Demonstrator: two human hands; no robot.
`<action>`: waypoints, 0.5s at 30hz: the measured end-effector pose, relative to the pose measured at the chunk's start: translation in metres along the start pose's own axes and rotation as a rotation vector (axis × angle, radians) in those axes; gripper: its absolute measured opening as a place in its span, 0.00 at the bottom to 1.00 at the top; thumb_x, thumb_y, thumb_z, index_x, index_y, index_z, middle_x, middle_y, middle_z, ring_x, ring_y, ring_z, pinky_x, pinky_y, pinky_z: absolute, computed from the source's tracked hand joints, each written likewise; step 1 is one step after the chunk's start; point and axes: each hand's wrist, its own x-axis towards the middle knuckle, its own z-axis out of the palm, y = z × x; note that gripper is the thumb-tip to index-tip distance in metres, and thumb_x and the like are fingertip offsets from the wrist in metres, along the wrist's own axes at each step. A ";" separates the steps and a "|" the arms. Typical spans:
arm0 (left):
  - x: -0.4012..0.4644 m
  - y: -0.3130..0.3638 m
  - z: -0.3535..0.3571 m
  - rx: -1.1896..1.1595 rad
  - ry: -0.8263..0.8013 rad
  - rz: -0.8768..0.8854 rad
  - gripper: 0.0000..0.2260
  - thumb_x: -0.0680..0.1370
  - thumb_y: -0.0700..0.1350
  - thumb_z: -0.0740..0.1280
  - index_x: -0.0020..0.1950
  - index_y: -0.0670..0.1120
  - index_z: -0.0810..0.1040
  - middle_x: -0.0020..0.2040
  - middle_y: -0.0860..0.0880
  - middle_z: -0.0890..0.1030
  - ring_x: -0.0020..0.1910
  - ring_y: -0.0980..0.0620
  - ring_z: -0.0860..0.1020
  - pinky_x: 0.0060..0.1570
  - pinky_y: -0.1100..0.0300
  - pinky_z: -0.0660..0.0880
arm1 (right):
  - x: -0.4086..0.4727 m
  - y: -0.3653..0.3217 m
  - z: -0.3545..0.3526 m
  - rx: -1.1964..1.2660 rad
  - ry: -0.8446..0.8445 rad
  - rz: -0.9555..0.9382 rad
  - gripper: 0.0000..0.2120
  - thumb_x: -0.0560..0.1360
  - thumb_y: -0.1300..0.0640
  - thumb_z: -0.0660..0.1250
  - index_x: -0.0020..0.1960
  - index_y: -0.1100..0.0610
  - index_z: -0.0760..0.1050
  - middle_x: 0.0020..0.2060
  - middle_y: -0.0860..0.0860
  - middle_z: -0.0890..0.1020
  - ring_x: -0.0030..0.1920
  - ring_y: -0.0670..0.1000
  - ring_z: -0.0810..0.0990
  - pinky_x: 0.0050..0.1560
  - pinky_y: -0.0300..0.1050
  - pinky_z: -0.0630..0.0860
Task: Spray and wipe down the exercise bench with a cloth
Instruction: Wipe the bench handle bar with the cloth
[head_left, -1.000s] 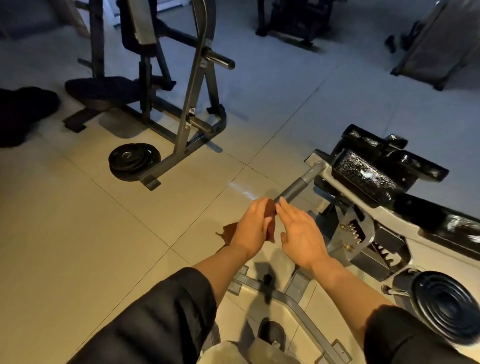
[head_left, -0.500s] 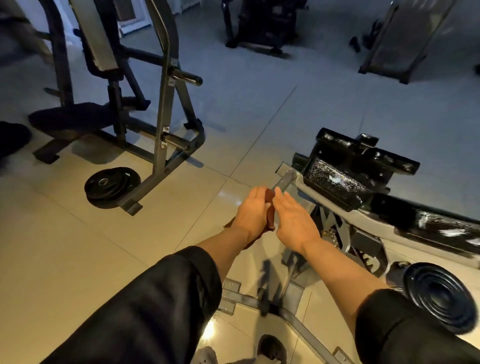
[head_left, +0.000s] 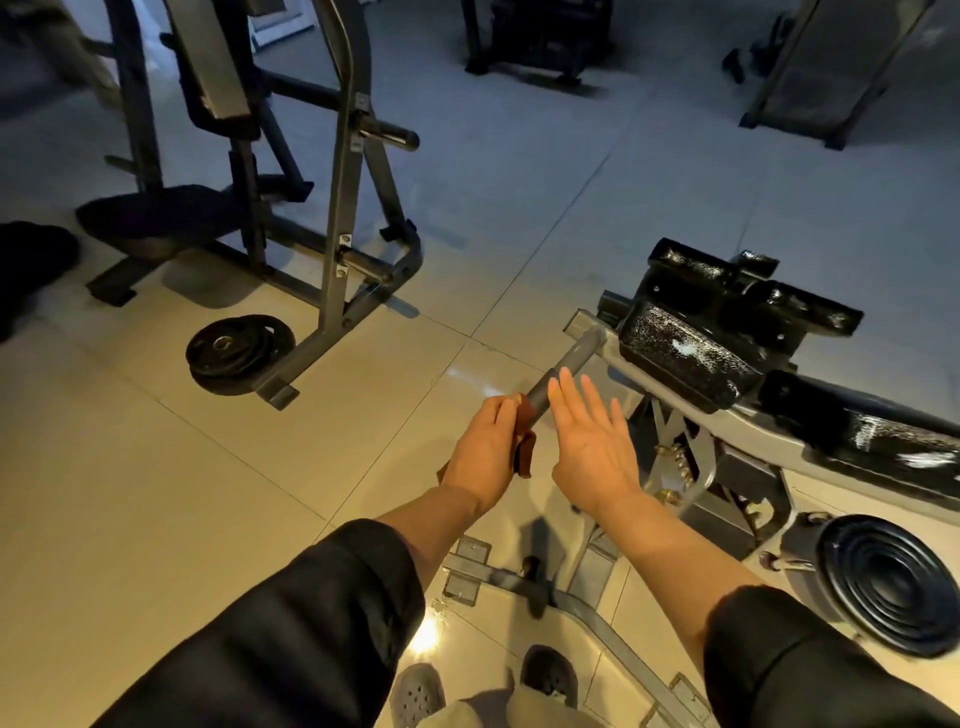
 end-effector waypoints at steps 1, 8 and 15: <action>-0.009 -0.006 0.001 -0.035 -0.015 -0.034 0.22 0.75 0.47 0.52 0.68 0.45 0.69 0.63 0.46 0.73 0.59 0.47 0.72 0.54 0.63 0.69 | -0.003 -0.003 0.002 -0.020 0.009 -0.010 0.41 0.76 0.67 0.58 0.79 0.55 0.36 0.78 0.52 0.36 0.77 0.54 0.34 0.77 0.57 0.39; -0.076 -0.030 0.000 0.017 0.053 -0.156 0.16 0.83 0.57 0.50 0.63 0.54 0.71 0.59 0.42 0.77 0.50 0.54 0.78 0.49 0.63 0.73 | -0.034 -0.039 0.036 -0.061 0.042 -0.211 0.41 0.74 0.68 0.60 0.79 0.56 0.43 0.79 0.52 0.44 0.78 0.52 0.37 0.76 0.55 0.35; -0.148 -0.056 0.002 -0.034 0.055 -0.272 0.30 0.77 0.35 0.67 0.77 0.42 0.59 0.77 0.40 0.57 0.77 0.42 0.57 0.73 0.49 0.61 | -0.049 -0.059 0.050 -0.040 0.028 -0.195 0.43 0.73 0.70 0.60 0.79 0.54 0.40 0.78 0.51 0.40 0.77 0.52 0.34 0.74 0.51 0.32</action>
